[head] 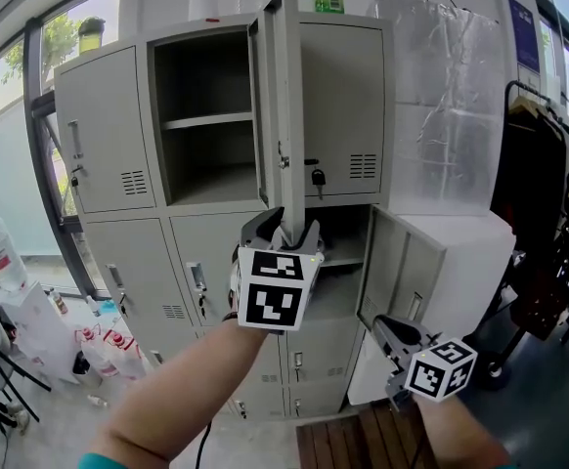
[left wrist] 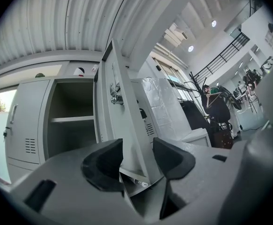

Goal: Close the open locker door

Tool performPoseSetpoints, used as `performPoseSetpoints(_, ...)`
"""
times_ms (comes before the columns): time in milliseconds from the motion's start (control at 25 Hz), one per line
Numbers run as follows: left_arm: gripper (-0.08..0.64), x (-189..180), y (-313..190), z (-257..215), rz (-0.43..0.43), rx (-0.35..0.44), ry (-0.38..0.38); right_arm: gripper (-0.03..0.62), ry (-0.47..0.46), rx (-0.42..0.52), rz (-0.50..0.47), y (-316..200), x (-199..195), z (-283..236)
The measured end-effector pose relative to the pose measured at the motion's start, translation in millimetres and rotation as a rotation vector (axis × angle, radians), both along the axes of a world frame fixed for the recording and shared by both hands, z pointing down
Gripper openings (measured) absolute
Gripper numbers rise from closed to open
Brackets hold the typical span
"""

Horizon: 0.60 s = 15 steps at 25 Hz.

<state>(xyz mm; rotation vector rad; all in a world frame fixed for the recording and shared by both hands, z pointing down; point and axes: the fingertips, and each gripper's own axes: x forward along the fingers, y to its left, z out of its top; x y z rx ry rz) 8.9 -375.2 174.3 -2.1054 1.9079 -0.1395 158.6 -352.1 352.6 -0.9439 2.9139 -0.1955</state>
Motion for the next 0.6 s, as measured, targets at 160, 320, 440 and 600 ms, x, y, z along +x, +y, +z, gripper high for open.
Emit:
performPoseSetpoints(160, 0.207, -14.5, 11.0, -1.2, 0.000, 0.011, 0.000, -0.002, 0.006, -0.003, -0.014, -1.2, -15.7, 2.0)
performPoseSetpoints(320, 0.199, -31.7, 22.2, -1.9, 0.003, 0.025, -0.006, -0.002, 0.011, -0.003, -0.028, -1.3, -34.6, 3.8)
performPoseSetpoints(440, 0.183, -50.8, 30.4, -4.1, -0.006, 0.041, -0.002, -0.002, 0.011, -0.002, -0.029, -2.1, -47.6, 3.3)
performPoseSetpoints(600, 0.140, -82.5, 37.8, -6.8, -0.022, 0.045, 0.006, -0.002, 0.013, -0.001, -0.026, -1.4, -64.4, 3.6)
